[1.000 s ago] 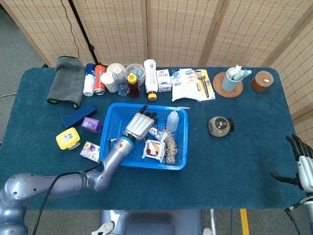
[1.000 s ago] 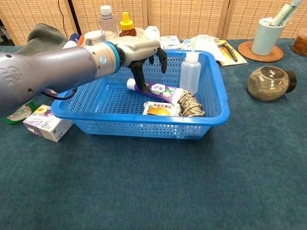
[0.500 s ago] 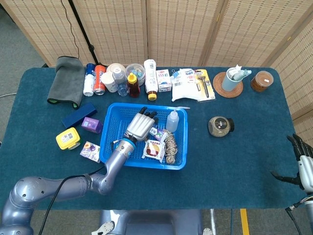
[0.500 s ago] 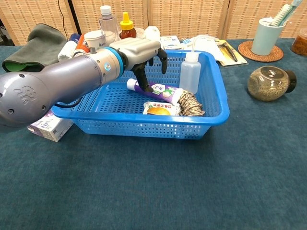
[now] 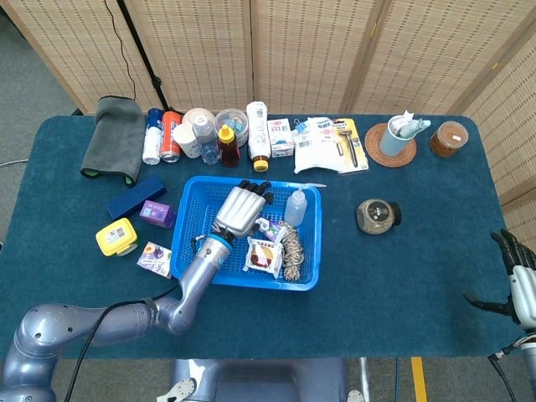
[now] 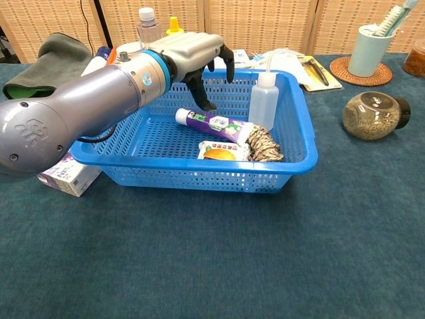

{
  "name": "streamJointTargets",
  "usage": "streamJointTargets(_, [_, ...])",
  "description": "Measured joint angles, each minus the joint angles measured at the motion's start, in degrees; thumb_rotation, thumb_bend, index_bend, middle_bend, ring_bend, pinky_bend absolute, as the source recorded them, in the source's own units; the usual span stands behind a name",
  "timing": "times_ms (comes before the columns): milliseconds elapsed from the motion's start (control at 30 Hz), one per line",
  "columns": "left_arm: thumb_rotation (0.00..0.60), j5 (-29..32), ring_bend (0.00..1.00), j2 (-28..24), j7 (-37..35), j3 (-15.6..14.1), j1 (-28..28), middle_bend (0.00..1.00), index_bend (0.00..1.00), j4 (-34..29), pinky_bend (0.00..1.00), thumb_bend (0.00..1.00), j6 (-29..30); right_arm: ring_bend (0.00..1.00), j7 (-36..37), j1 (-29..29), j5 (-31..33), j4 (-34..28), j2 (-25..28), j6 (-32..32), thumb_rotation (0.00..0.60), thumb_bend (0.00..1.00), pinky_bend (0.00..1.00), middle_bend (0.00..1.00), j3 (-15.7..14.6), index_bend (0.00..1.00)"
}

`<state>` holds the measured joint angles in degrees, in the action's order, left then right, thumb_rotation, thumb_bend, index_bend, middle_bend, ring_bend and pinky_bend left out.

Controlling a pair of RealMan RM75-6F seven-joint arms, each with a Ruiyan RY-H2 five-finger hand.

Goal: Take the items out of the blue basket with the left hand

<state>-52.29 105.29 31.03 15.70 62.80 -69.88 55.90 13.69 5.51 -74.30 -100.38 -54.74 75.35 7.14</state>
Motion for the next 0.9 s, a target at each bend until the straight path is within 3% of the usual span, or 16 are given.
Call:
streamJointTargets(367, [0.6,1.5,0.28,3.8,0.8,-1.3,0.6,0.22,0.4,5.7,0.22,0.2,-4.5,0.0,-0.1,0.2,0.8,0.4,-0.1,-0.5,0.6,0.0,0.0,0.0,0.2,0.0])
streamJointTargets(733, [0.6,1.4,0.27,7.7,-0.1,-0.5,2.1,0.22,0.4,12.1,0.22,0.21,-7.9,0.0,-0.2,0.6,1.6,0.8,-0.4,-1.6,0.6,0.0,0.0,0.0,0.3,0.0])
streamJointTargets(900, [0.6,1.3,0.28,9.2,-0.4,0.0,2.7,0.22,0.41,14.5,0.3,0.22,-9.1,0.0,0.0,0.7,1.7,0.9,-0.4,-2.0,0.6,0.0,0.0,0.0,0.3,0.0])
